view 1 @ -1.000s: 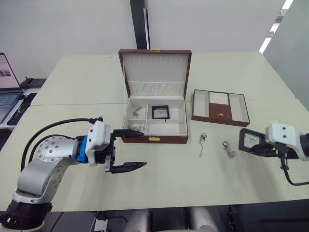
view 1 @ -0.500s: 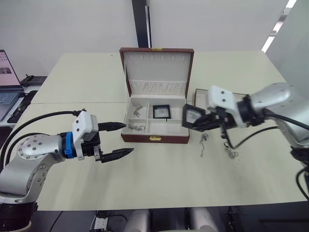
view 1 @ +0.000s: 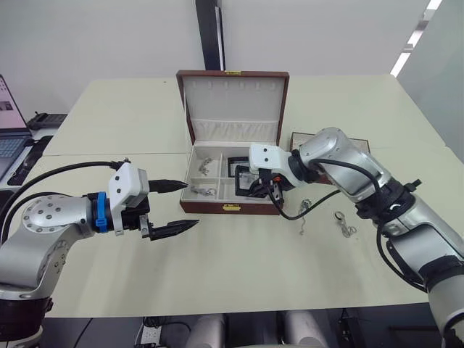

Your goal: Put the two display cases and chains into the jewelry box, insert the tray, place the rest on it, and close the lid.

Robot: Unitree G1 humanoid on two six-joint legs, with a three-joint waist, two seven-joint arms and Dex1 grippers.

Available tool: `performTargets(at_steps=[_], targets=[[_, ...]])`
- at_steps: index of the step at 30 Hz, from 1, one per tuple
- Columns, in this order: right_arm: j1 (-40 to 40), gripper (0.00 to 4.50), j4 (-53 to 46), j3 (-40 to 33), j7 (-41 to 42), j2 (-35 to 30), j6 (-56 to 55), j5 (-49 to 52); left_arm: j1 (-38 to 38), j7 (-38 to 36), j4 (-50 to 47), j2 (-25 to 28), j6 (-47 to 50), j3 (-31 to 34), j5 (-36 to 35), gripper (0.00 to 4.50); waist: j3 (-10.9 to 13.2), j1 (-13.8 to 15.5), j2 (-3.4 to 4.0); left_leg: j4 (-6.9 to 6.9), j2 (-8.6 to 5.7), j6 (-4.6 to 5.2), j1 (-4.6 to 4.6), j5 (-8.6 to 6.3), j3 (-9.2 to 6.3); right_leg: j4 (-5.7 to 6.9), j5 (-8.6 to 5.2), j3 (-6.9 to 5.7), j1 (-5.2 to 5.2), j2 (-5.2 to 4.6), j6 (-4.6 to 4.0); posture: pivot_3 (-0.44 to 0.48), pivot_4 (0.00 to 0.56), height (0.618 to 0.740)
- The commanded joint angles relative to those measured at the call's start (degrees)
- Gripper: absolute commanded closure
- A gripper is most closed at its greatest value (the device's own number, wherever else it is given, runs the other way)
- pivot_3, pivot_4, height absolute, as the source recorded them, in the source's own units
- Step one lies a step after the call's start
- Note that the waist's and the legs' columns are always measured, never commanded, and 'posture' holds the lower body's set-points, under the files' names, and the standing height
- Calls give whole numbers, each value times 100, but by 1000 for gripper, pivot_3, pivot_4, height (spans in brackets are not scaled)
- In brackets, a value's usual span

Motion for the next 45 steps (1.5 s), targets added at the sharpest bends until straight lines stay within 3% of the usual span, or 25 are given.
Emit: performTargets(at_steps=[1,13,15,22,28,36,45], targets=[[-136,4454,-40,-34,162,63,-118,-136,16,-52,50,-30,-174,0,79,0,0,0,0,0,0,0,0,0,0,0,0,0,0,0,0,0,150,740],[-161,4454,67,-103,352,151,-43,-321,54,-220,382,-181,-622,-48,332,0,0,0,0,0,0,-2,1,-1,0,0,0,1,-1,0,-1,0,150,740],[-192,3748,147,-154,331,189,-94,-348,25,-223,379,-255,-622,-30,271,0,0,-1,1,0,0,-2,1,-1,0,1,0,0,-1,0,-1,0,150,740],[-309,2052,249,-343,389,210,-195,-345,-6,-292,282,-360,-543,57,94,0,0,-1,1,1,0,-3,1,-2,1,2,1,1,-2,0,-1,0,150,740],[7,216,-382,-1093,139,91,-402,-45,22,-75,213,-416,-365,190,-50,0,0,1,1,0,0,-3,0,-2,0,2,1,1,-3,0,-1,0,150,740],[1438,216,-2184,-2696,-730,-603,41,505,313,496,492,-507,-193,751,-89,0,0,30,0,3,1,-5,-2,-4,-1,1,1,1,1,-6,-1,0,150,740],[4721,216,-3681,-5368,-1725,-1079,-837,795,981,1237,1364,-1086,-1206,1359,457,0,-1,52,-2,-3,-1,-4,4,-5,6,-5,1,2,9,-3,-1,0,150,740]])
